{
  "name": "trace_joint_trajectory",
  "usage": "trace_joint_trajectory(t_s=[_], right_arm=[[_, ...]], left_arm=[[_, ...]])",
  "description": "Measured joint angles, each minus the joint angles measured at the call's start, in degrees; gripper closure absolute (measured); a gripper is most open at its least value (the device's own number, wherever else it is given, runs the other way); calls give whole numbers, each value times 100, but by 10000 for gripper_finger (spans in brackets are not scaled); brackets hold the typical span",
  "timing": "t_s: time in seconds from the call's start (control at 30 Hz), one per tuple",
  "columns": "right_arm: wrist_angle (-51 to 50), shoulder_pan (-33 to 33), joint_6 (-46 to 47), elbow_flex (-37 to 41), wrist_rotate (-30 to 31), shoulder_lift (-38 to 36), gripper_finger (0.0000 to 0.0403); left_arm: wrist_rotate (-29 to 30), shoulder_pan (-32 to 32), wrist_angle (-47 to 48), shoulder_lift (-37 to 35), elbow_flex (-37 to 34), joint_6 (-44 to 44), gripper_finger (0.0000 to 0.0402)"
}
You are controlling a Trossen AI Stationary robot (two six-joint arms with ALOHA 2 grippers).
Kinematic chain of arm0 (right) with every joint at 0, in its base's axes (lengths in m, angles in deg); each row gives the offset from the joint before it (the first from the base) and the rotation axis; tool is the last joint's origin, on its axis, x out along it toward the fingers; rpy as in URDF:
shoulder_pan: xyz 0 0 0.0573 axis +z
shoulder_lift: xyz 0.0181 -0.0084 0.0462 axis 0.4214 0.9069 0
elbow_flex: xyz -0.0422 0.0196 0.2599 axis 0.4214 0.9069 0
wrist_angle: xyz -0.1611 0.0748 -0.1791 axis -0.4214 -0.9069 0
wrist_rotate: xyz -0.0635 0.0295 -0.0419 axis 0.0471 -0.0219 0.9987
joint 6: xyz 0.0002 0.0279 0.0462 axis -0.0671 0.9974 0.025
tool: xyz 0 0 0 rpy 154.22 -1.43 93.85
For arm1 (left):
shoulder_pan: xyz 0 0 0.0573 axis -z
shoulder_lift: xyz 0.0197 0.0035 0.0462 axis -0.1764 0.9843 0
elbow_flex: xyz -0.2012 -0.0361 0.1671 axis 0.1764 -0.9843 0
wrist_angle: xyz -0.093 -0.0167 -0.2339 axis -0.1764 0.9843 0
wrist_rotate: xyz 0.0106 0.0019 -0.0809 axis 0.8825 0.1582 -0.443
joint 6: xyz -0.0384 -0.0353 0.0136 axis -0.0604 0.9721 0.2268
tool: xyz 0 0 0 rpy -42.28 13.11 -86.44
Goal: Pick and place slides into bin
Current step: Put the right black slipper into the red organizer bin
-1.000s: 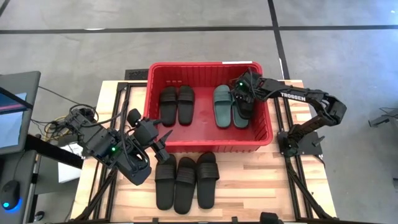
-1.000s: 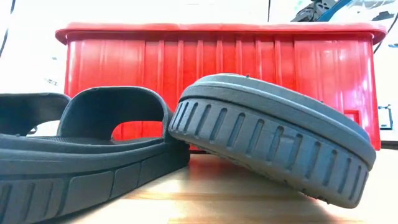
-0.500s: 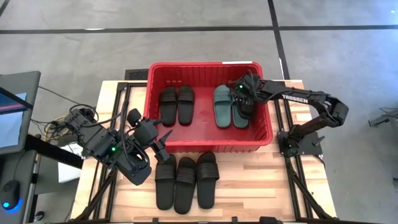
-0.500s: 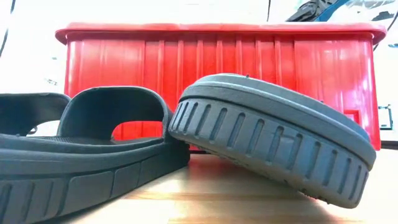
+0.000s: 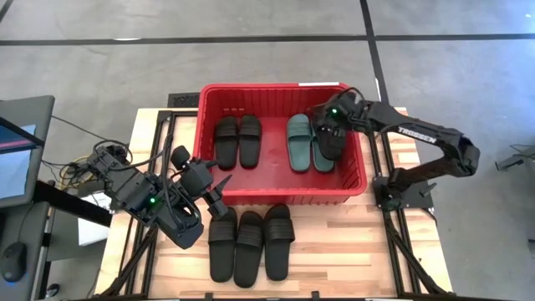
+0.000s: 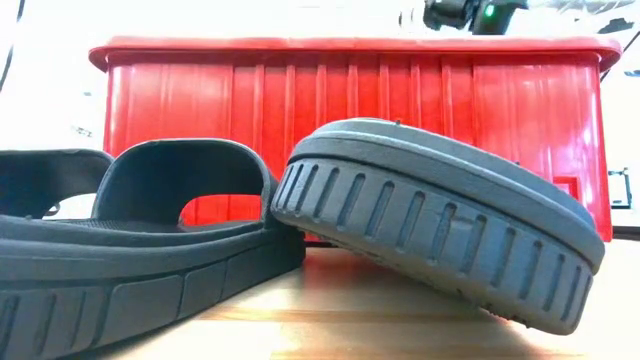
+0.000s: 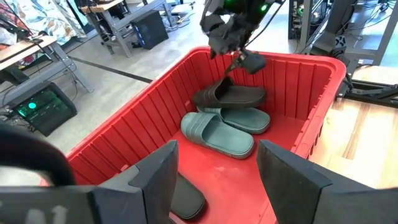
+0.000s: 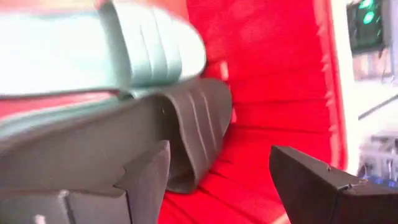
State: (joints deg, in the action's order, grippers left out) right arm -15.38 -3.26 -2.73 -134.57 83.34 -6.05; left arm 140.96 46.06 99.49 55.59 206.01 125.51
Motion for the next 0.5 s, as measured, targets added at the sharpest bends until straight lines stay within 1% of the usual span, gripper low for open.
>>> trace_joint_trajectory(t_s=[0.2, 0.27, 0.37, 0.5], right_arm=[[-565, 775, 575, -624, -153, -309, 142], [-724, 1098, 866, -810, -312, -410, 142], [-835, 1633, 1460, -1015, -718, -545, 142], [-860, 2464, 2340, -1059, -865, -683, 143]], left_arm=[[-5, 0, -1, 0, -1, -75, 195], [-8, 0, 0, 0, 0, -138, 195], [-46, 0, 0, 0, 0, -240, 195], [-87, 23, 0, 0, 0, -380, 195]])
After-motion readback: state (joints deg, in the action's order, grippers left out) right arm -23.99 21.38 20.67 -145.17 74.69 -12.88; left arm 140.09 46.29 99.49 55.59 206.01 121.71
